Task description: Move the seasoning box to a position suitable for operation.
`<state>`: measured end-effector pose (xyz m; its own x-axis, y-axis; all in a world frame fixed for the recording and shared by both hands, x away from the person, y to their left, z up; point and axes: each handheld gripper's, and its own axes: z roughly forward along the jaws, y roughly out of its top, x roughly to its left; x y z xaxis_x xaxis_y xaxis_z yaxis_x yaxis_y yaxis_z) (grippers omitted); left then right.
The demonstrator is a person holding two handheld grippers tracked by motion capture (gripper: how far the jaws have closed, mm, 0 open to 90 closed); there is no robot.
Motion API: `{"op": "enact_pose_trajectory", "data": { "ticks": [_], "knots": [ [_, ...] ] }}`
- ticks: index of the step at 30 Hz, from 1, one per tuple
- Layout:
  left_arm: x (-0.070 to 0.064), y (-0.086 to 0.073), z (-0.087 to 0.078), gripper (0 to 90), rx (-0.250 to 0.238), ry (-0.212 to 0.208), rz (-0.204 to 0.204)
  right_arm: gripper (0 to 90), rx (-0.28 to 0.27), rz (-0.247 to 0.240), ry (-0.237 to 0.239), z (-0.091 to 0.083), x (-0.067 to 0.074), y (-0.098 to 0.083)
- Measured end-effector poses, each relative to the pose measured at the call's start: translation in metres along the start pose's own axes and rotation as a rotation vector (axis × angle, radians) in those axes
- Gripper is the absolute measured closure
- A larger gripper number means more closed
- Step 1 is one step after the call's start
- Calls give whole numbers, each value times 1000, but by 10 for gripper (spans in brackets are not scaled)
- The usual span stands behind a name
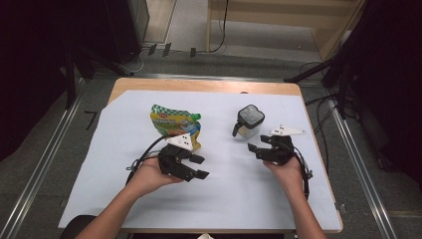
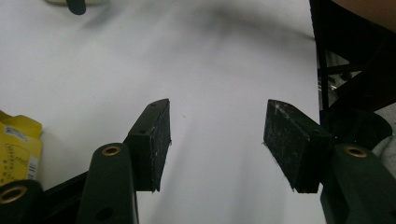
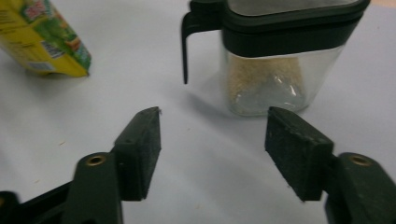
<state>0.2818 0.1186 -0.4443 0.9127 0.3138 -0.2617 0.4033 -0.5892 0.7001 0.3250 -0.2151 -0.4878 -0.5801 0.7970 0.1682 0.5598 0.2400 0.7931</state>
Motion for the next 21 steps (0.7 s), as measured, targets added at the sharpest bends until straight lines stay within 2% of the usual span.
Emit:
{"op": "enact_pose_trajectory", "data": {
  "ticks": [2,3,4,7,10,11,13,17,20,21],
  "knots": [
    [-1,0,1,427,0,-3,0,326,10,-10,-12,2,-2,2],
    [-2,0,2,427,1,-3,-2,320,-7,-24,-32,5,-5,6],
    [-2,0,2,427,1,-3,-2,320,-7,-24,-32,5,-5,6],
    [-1,0,3,428,4,-4,3,286,-2,-16,-37,15,-15,11],
    [-1,0,4,433,8,-2,8,267,-5,-16,-44,19,-18,15],
    [-1,0,4,437,12,0,11,254,1,6,-44,24,-21,18],
    [-1,0,4,438,12,2,13,239,11,17,-50,27,-23,19],
    [-1,0,4,438,3,-4,9,199,-15,37,-53,37,-32,23],
    [-1,0,5,438,3,-4,11,169,-38,32,-46,41,-33,26],
    [-1,0,6,439,9,-5,14,153,-50,12,-57,46,-32,29]
  ]
}}
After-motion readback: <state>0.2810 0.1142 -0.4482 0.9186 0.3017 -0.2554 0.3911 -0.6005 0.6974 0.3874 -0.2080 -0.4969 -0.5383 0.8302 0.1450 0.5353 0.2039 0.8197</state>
